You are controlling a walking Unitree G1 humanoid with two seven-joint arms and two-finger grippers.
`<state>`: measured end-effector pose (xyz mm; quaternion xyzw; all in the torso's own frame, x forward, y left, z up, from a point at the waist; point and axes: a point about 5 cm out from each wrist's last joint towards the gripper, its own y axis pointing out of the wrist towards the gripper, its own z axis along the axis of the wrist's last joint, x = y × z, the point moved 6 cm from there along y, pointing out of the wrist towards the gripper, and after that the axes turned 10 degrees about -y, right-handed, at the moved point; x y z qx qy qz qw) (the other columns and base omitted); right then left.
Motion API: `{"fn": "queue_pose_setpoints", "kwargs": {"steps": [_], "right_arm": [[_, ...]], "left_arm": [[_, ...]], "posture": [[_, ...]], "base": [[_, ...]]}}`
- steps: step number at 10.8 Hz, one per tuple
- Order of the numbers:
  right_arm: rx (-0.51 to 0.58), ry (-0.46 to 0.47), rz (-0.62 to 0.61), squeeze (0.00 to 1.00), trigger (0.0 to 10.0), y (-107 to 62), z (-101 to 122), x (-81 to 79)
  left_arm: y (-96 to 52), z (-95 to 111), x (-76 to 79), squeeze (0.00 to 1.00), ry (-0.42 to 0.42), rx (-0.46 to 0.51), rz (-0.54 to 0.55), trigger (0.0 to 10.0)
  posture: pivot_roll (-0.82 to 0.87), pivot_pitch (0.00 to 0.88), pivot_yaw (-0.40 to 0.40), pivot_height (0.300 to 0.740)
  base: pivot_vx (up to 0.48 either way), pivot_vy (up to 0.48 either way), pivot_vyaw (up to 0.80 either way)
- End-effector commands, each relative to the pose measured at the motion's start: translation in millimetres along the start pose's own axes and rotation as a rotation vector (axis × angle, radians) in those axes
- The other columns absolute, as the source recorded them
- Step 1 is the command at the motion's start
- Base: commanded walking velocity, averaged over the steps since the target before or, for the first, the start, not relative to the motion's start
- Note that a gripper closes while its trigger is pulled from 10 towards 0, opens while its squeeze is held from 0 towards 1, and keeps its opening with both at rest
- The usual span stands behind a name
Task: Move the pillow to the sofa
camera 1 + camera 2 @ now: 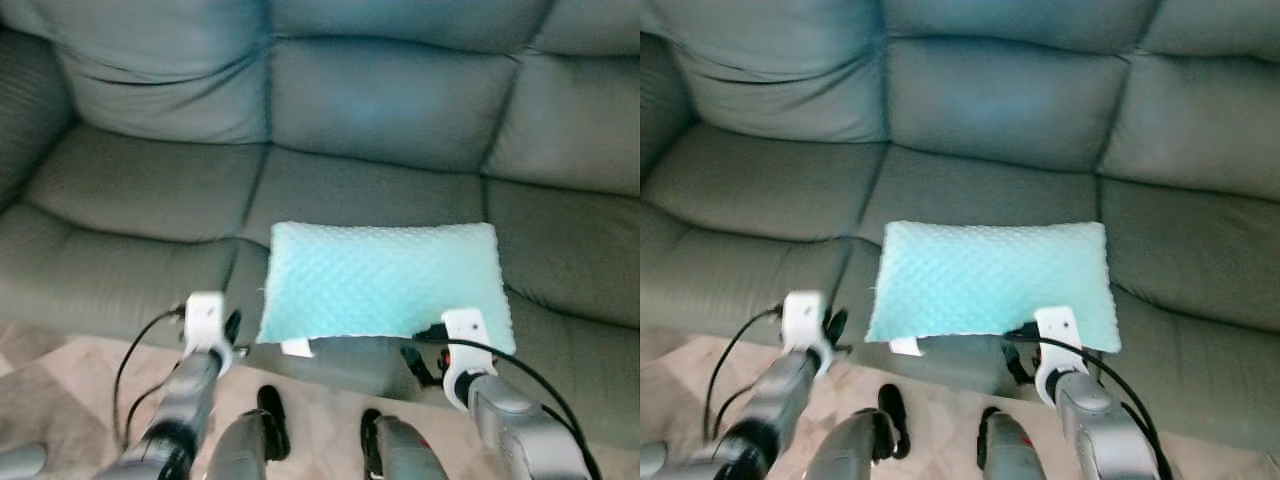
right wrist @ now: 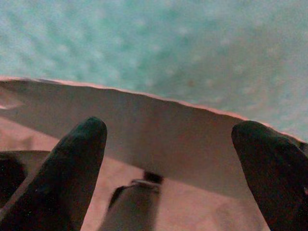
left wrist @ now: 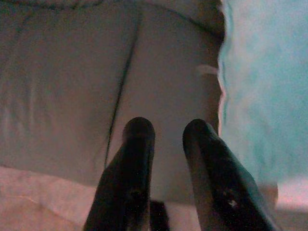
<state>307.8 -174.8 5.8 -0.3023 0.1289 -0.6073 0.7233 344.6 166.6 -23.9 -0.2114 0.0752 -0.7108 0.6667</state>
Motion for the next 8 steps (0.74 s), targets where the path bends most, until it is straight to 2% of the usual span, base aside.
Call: {"fn": "queue_pose_setpoints", "kwargs": {"steps": [1, 2, 3, 4, 6, 7, 8], "right_arm": [[-0.060, 0.001, -0.024, 0.00, 10.0, 5.0, -24.6, 9.2], [-0.097, -0.021, -0.068, 0.00, 10.0, 12.6, -38.0, 22.8], [-0.097, -0.042, -0.114, 0.00, 10.0, 14.3, -40.5, 36.8], [-0.079, -0.063, -0.203, 0.00, 10.0, 13.7, -39.1, 62.3], [-0.026, -0.074, -0.355, 0.00, 10.0, 6.8, -33.4, 101.3], [0.011, -0.095, -0.405, 0.00, 10.0, 4.9, -28.5, 111.4], [0.022, -0.102, -0.438, 0.00, 10.0, 4.7, -27.0, 117.4]], "left_arm": [[-10.1, -22.2, -4.1, 1.00, 0.046, -0.059, -0.021, 10.0], [-15.5, -30.9, -7.0, 1.00, 0.055, -0.076, -0.024, 10.0], [-17.7, -31.5, -8.3, 1.00, 0.044, -0.066, -0.022, 10.0], [-19.6, -31.0, -7.0, 1.00, 0.037, -0.053, -0.034, 10.0], [-24.6, -37.9, 3.9, 1.00, 0.035, -0.063, -0.088, 10.0], [-28.5, -44.0, 8.7, 1.00, 0.031, -0.082, -0.121, 10.0], [-29.2, -43.1, 6.5, 1.00, 0.023, -0.083, -0.115, 10.0]], "posture": [[-0.21, 0.295, 0.090, 0.740], [-0.19, 0.293, 0.094, 0.740], [-0.17, 0.297, 0.097, 0.740], [-0.16, 0.304, 0.098, 0.740], [-0.15, 0.326, 0.096, 0.740], [-0.13, 0.337, 0.096, 0.740], [-0.12, 0.345, 0.096, 0.740]], "base": [[0.000, 0.000, 0.00], [0.000, 0.000, 0.00], [0.000, 0.000, 0.00], [0.000, 0.000, 0.00], [0.000, 0.000, 0.00], [0.000, 0.000, 0.00], [0.000, 0.000, 0.00]]}}
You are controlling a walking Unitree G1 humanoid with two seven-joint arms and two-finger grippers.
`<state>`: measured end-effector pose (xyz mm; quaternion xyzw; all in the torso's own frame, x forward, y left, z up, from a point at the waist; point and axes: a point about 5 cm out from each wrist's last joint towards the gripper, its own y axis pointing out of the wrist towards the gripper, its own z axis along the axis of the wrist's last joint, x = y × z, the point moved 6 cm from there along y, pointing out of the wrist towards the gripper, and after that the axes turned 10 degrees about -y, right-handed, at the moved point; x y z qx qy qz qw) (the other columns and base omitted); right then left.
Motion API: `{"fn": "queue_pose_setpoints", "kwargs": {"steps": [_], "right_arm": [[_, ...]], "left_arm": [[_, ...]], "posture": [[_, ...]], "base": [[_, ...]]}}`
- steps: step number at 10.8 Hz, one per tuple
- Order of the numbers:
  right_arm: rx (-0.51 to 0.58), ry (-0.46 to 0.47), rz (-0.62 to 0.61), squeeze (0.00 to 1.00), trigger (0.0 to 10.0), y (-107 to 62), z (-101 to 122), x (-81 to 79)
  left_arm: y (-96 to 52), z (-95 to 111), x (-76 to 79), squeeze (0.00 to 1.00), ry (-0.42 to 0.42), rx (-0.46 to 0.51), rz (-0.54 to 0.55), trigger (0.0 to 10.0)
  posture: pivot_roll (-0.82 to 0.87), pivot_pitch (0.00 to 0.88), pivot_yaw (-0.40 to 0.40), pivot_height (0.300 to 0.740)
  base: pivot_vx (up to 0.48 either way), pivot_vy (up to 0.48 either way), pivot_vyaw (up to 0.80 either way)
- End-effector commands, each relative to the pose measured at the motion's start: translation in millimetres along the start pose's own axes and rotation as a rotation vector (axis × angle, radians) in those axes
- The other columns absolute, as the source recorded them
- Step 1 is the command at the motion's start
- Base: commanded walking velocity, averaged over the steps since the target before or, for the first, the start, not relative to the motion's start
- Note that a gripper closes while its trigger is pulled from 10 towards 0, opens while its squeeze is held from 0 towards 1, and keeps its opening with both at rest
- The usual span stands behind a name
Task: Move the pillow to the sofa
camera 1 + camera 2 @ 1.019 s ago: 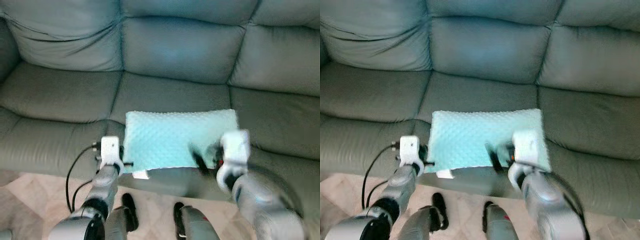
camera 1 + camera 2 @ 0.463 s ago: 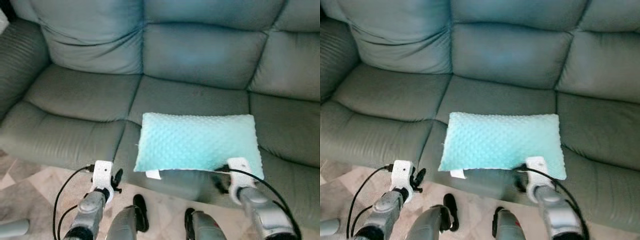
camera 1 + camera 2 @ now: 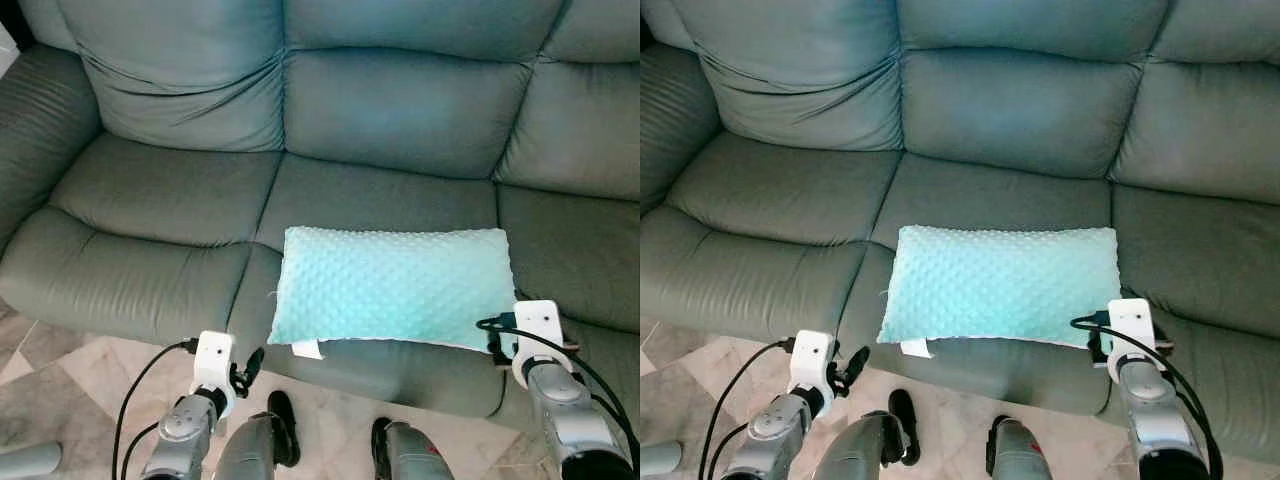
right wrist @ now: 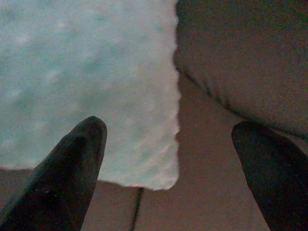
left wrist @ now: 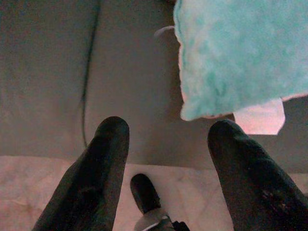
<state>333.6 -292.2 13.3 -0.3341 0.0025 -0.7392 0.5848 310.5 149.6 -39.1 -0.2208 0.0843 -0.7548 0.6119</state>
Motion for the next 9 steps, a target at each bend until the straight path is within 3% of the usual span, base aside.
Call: {"fn": "queue_pose_setpoints", "kwargs": {"steps": [1, 4, 5, 6, 8, 9], "right_arm": [[-0.050, -0.017, -0.029, 0.00, 10.0, -1.9, -18.3, 4.9], [-0.126, -0.110, -0.161, 0.00, 10.0, -0.1, -36.5, 27.0], [-0.134, -0.078, -0.190, 0.00, 10.0, 1.8, -36.1, 32.8], [-0.136, -0.062, -0.179, 0.00, 10.0, 4.2, -34.2, 30.6], [-0.072, 0.031, -0.111, 0.00, 10.0, 11.5, -15.5, 10.5], [-0.048, 0.052, -0.086, 0.00, 10.0, 13.5, -7.5, 1.9]], "left_arm": [[-7.6, -10.9, -7.9, 1.00, -0.011, -0.035, 0.016, 10.0], [-19.1, -8.1, -12.3, 1.00, -0.016, -0.042, -0.005, 10.0], [-24.1, -7.5, -15.7, 1.00, -0.018, -0.045, -0.003, 10.0], [-26.2, -7.5, -16.4, 1.00, -0.025, -0.048, -0.004, 10.0], [-29.1, -8.2, -2.3, 1.00, -0.034, -0.067, -0.050, 10.0], [-30.3, -8.6, 5.3, 0.70, -0.044, -0.077, -0.091, 10.0]], "posture": [[-0.11, 0.357, 0.097, 0.740], [-0.07, 0.389, 0.111, 0.740], [-0.05, 0.402, 0.117, 0.740], [-0.05, 0.409, 0.120, 0.740], [-0.02, 0.420, 0.130, 0.740], [0.00, 0.426, 0.136, 0.740]], "base": [[0.000, 0.000, 0.00], [0.000, 0.000, 0.00], [0.000, 0.000, 0.00], [0.000, 0.000, 0.00], [0.000, 0.000, 0.00], [0.000, 0.000, 0.00]]}}
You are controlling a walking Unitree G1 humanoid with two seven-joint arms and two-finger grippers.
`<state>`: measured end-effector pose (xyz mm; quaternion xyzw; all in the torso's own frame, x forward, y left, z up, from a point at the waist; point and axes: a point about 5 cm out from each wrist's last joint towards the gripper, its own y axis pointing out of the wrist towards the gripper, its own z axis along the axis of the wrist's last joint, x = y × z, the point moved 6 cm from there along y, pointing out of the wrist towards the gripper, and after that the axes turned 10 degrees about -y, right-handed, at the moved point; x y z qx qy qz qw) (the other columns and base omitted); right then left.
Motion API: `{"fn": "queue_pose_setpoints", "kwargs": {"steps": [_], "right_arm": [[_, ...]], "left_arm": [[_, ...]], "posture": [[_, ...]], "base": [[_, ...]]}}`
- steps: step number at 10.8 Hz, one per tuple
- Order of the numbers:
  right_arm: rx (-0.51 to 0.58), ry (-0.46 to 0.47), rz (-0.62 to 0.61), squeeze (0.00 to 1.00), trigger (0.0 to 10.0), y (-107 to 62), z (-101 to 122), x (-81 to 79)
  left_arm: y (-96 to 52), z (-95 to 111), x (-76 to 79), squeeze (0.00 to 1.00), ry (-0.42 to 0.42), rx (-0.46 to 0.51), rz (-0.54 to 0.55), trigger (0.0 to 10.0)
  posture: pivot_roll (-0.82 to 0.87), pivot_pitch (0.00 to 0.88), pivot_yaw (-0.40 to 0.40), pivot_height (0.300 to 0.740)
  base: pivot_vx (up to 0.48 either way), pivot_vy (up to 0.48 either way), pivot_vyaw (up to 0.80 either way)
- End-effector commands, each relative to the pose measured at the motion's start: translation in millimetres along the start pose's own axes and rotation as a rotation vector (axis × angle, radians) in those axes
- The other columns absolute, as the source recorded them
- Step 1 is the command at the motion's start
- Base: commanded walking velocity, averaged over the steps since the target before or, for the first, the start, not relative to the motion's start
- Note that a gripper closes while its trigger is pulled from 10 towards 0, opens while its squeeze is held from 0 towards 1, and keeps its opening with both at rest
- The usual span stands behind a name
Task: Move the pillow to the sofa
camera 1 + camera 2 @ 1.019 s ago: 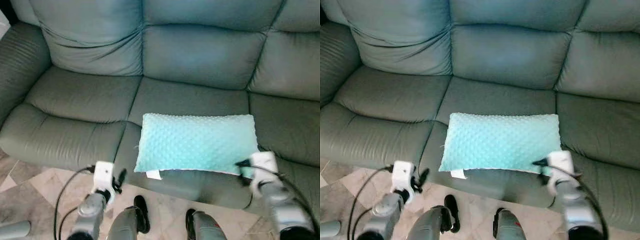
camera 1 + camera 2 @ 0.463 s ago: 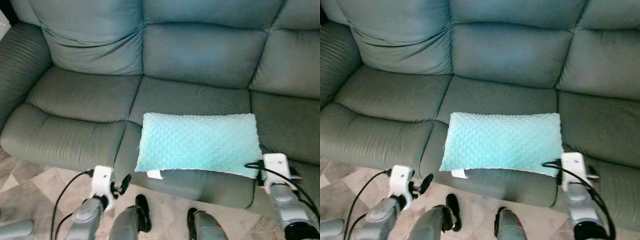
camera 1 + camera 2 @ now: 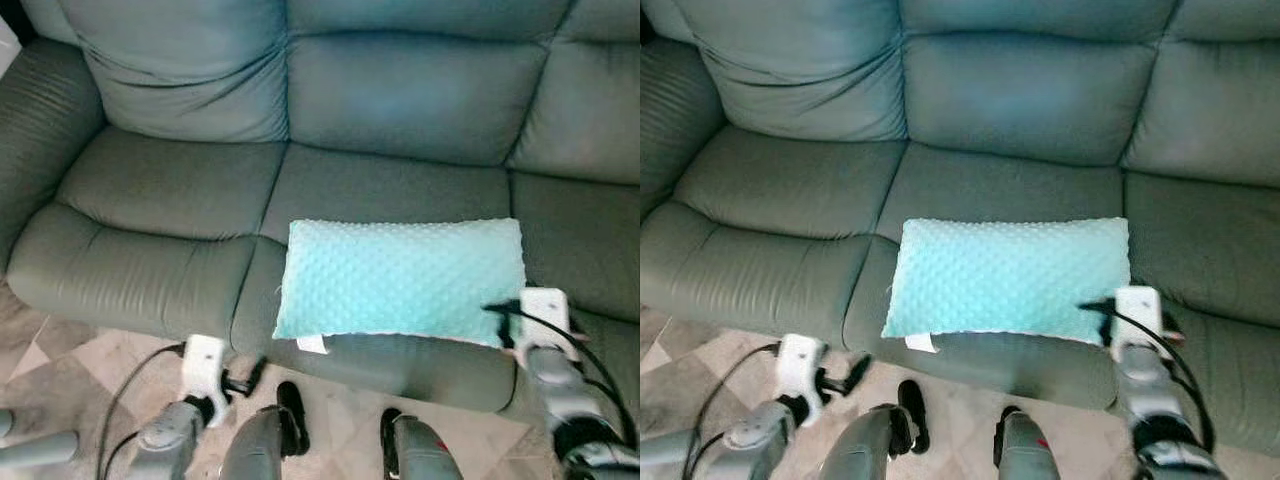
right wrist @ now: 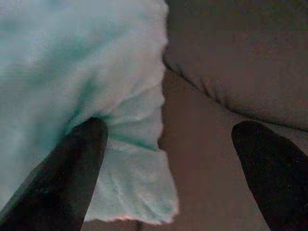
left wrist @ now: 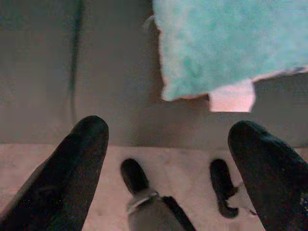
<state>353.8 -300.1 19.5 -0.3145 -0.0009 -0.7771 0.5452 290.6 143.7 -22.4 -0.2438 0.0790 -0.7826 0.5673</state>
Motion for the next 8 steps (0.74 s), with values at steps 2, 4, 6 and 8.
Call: {"fn": "queue_pose_setpoints", "kwargs": {"steps": [2, 4, 6, 8], "right_arm": [[-0.021, 0.059, 0.063, 0.00, 10.0, -3.5, -8.1, -18.4], [0.024, 0.118, 0.121, 0.00, 10.0, -2.8, 9.2, -34.8], [0.045, 0.125, 0.157, 0.00, 10.0, -4.1, 14.2, -43.3], [0.030, 0.108, 0.170, 0.00, 10.0, -7.0, 3.4, -44.7]], "left_arm": [[-10.4, -10.6, -6.5, 0.00, -0.006, -0.044, 0.015, 10.0], [-14.4, -7.6, -13.9, 0.00, 0.017, -0.055, 0.034, 10.0], [-13.4, -5.8, -14.9, 0.00, 0.016, -0.056, 0.043, 10.0], [-12.3, -5.1, -15.8, 0.00, 0.034, -0.053, 0.062, 10.0]], "posture": [[0.02, 0.434, 0.148, 0.740], [0.02, 0.438, 0.153, 0.740], [0.02, 0.434, 0.149, 0.740], [0.01, 0.427, 0.145, 0.740]], "base": [[0.000, 0.000, 0.00], [0.000, 0.000, 0.00], [0.000, 0.000, 0.00], [0.000, 0.000, 0.00]]}}
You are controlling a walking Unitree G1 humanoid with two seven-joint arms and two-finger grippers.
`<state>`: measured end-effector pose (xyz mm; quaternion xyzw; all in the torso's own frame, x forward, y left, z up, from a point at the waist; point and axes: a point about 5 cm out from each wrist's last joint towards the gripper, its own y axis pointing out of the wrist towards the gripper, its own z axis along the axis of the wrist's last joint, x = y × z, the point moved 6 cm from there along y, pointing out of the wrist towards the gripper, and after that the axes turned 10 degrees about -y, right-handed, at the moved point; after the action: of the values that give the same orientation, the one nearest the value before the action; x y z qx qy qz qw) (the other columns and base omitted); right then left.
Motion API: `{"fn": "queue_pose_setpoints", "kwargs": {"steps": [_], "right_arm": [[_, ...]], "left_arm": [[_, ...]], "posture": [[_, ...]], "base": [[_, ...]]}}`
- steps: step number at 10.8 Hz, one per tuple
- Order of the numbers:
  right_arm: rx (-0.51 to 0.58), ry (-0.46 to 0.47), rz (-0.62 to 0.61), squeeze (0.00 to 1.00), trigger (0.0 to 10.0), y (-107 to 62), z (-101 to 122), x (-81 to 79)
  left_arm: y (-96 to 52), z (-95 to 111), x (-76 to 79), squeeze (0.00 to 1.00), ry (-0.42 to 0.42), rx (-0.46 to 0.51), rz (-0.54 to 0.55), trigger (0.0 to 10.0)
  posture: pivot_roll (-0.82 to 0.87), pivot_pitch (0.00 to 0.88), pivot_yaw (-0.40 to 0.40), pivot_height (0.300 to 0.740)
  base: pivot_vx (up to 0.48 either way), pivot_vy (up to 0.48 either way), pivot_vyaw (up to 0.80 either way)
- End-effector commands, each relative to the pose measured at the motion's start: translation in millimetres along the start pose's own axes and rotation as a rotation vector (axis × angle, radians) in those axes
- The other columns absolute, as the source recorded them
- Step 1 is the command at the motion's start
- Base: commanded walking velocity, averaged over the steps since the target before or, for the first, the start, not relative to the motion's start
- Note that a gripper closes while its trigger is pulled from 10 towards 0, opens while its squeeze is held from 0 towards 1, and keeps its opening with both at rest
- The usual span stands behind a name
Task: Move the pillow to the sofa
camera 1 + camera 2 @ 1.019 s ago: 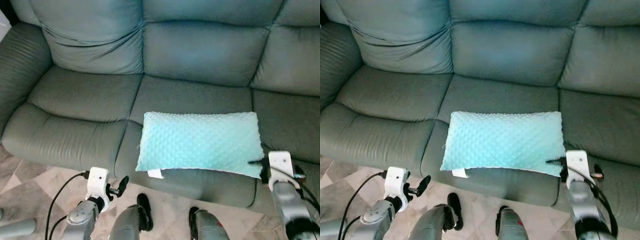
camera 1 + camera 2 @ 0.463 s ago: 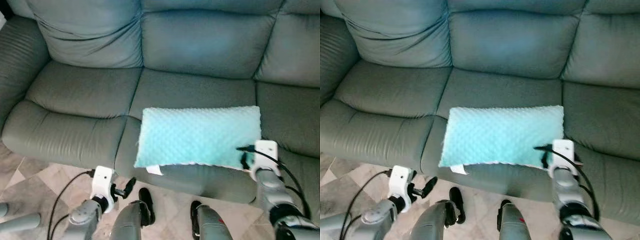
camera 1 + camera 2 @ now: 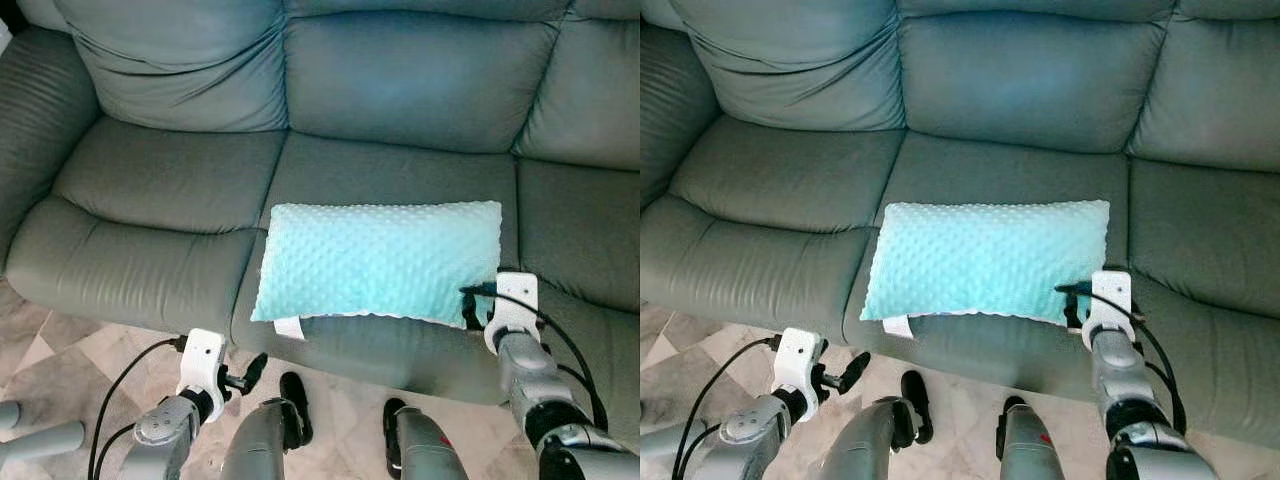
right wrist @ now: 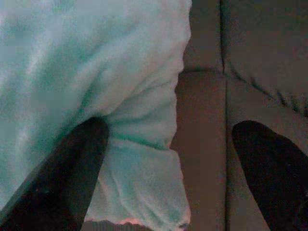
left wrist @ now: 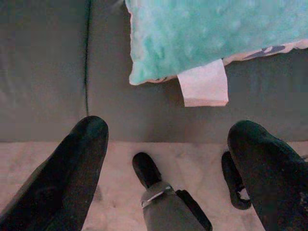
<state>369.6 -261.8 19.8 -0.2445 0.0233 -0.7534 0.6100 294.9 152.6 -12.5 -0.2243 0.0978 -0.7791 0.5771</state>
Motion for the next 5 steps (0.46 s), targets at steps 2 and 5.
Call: {"fn": "queue_pose_setpoints", "kwargs": {"steps": [2, 5], "right_arm": [[-0.030, -0.051, 0.035, 0.00, 10.0, -13.6, -29.5, -9.6], [0.066, -0.082, 0.022, 0.00, 10.0, -29.8, -27.0, -6.3]], "left_arm": [[-4.0, -7.2, -22.4, 0.00, -0.007, -0.012, 0.089, 10.0], [6.6, 13.8, -34.5, 0.00, 0.020, 0.057, 0.163, 10.0]], "posture": [[-0.03, 0.405, 0.124, 0.740], [-0.10, 0.345, 0.091, 0.740]], "base": [[0.000, 0.000, 0.00], [0.000, 0.000, 0.00]]}}
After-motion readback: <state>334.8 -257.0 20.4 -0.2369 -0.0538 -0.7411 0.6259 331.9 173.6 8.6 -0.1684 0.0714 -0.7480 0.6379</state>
